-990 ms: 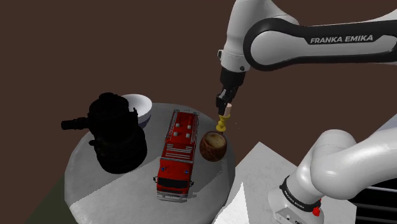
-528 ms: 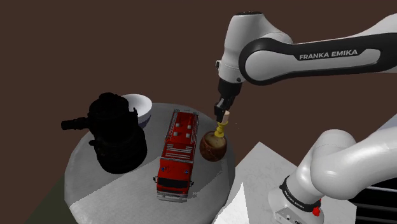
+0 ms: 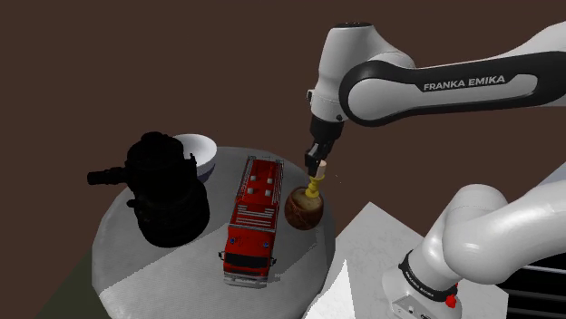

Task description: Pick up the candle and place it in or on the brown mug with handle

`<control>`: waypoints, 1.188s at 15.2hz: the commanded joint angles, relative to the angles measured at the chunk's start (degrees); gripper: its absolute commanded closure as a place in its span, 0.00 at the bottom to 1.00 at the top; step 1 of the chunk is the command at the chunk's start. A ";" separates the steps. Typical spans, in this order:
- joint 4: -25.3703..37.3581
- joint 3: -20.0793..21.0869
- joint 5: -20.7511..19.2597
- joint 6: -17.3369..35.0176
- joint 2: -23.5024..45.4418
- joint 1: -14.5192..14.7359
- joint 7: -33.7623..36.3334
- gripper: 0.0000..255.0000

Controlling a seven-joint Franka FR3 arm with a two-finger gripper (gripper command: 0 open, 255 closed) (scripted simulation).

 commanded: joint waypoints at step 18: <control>6.67 -0.48 -0.34 -7.55 -0.89 -0.14 0.04 0.00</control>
